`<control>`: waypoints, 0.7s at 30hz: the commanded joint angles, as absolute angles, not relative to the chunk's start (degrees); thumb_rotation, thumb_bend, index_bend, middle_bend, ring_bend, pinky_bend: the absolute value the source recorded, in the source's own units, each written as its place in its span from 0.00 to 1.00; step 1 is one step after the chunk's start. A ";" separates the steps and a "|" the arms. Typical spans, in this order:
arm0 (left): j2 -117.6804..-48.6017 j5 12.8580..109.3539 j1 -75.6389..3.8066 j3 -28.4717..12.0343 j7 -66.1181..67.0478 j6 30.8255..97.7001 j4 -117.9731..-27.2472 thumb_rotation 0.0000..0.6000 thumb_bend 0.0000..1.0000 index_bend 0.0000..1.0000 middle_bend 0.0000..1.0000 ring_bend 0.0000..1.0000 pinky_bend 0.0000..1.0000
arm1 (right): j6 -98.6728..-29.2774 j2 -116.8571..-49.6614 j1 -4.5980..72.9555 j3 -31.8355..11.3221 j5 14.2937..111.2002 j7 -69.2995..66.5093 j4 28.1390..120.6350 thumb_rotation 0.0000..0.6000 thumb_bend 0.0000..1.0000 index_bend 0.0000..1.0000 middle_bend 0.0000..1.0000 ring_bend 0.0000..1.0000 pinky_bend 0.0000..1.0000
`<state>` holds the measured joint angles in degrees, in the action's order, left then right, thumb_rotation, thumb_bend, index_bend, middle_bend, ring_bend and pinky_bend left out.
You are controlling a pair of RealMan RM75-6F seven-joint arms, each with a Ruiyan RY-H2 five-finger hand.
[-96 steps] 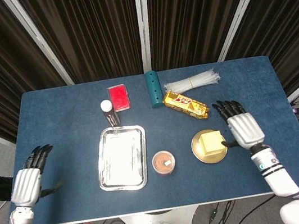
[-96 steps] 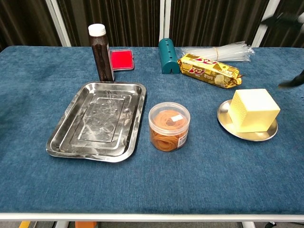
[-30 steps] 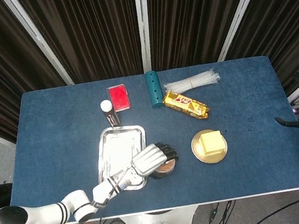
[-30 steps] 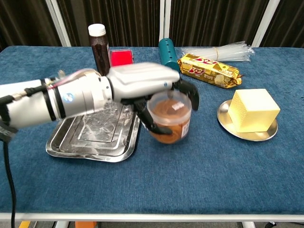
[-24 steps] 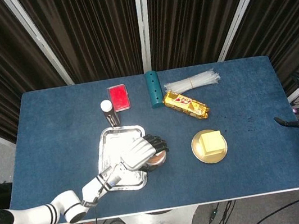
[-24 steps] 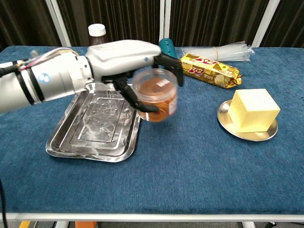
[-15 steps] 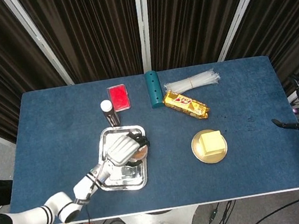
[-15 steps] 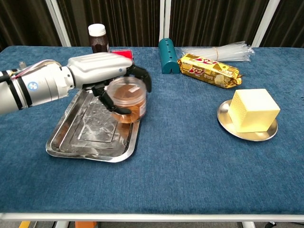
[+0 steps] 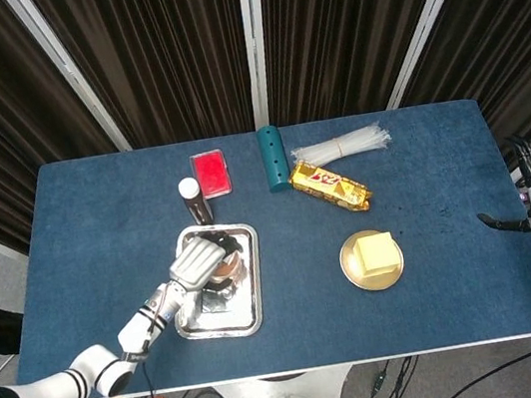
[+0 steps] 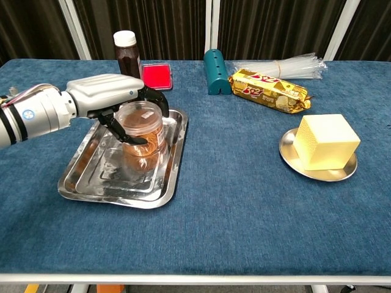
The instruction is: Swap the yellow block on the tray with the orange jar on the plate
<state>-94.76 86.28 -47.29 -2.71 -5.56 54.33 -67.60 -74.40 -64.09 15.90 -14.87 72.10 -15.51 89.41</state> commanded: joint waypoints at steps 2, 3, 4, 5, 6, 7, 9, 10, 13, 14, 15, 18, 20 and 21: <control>-93.55 87.03 -46.52 -2.85 -5.22 56.53 -68.86 1.00 0.14 0.06 0.02 0.01 0.29 | -74.58 -64.04 15.80 -14.95 72.19 -15.54 89.42 1.00 0.00 0.00 0.00 0.00 0.00; -93.01 86.98 -46.23 -3.06 -4.56 57.23 -69.38 1.00 0.12 0.04 0.01 0.00 0.27 | -74.64 -63.99 15.75 -14.97 72.20 -15.57 89.44 1.00 0.00 0.00 0.00 0.00 0.00; -92.15 86.75 -45.68 -3.43 -3.43 58.36 -70.34 1.00 0.09 0.02 0.00 0.00 0.24 | -74.73 -63.89 15.69 -15.00 72.25 -15.62 89.46 1.00 0.00 0.00 0.00 0.00 0.00; -91.31 86.42 -45.17 -3.72 -2.75 59.16 -71.43 1.00 0.07 0.01 0.00 0.00 0.23 | -74.83 -63.82 15.62 -14.99 72.31 -15.64 89.49 1.00 0.00 0.00 0.00 0.00 0.00; -90.26 86.08 -44.61 -3.92 -2.10 59.89 -72.82 1.00 0.07 0.00 0.00 0.00 0.23 | -74.90 -63.74 15.55 -14.95 72.42 -15.67 89.51 1.00 0.00 0.00 0.00 0.00 0.00; -88.51 85.51 -43.79 -4.07 -1.00 60.67 -74.93 1.00 0.07 0.00 0.00 0.00 0.22 | -74.94 -63.61 15.44 -14.85 72.57 -15.65 89.57 1.00 0.00 0.00 0.00 0.00 0.00; -84.77 84.21 -41.76 -3.88 1.27 62.21 -79.62 1.00 0.07 0.00 0.00 0.00 0.22 | -75.01 -63.26 15.21 -14.48 73.01 -15.45 89.79 1.00 0.00 0.00 0.00 0.00 0.00; -83.23 83.63 -40.76 -3.68 2.42 62.98 -81.59 1.00 0.07 0.00 0.00 0.00 0.22 | -75.06 -63.07 15.07 -14.28 73.27 -15.32 89.94 1.00 0.00 0.00 0.00 0.00 0.00; -78.80 81.92 -37.55 -2.48 4.61 64.92 -87.59 1.00 0.07 0.00 0.00 0.00 0.22 | -75.76 -62.58 14.38 -13.71 73.90 -14.95 90.47 1.00 0.00 0.00 0.00 0.00 0.00; -77.68 81.64 -36.42 -2.06 4.94 65.91 -89.07 1.00 0.06 0.00 0.00 0.00 0.22 | -76.14 -62.41 14.04 -13.49 74.12 -14.87 90.68 1.00 0.00 0.00 0.00 0.00 0.00; -76.31 81.42 -34.71 -1.48 5.42 67.73 -90.84 1.00 0.06 0.00 0.00 0.00 0.22 | -76.85 -62.14 13.45 -13.12 74.55 -14.71 91.03 1.00 0.00 0.00 0.00 0.00 0.00; -73.62 81.08 -29.89 -0.08 6.85 73.54 -94.10 1.00 0.06 0.00 0.00 0.00 0.21 | -79.30 -61.42 11.49 -11.74 75.95 -13.50 91.94 1.00 0.00 0.00 0.00 0.00 0.00; -72.25 80.25 -25.63 0.86 9.41 78.85 -95.38 1.00 0.06 0.00 0.00 0.00 0.20 | -82.11 -61.45 9.44 -10.11 77.07 -10.04 92.25 1.00 0.00 0.00 0.00 0.00 0.00; -71.98 79.89 -23.85 1.25 10.28 80.97 -95.68 1.00 0.06 0.00 0.00 0.00 0.20 | -83.39 -61.70 8.48 -9.25 77.54 -7.94 92.25 1.00 0.00 0.00 0.00 0.00 0.00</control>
<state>-74.92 81.43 -29.77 -0.63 6.75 74.30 -92.71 -80.45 -61.71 10.81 -11.23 76.12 -11.82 91.77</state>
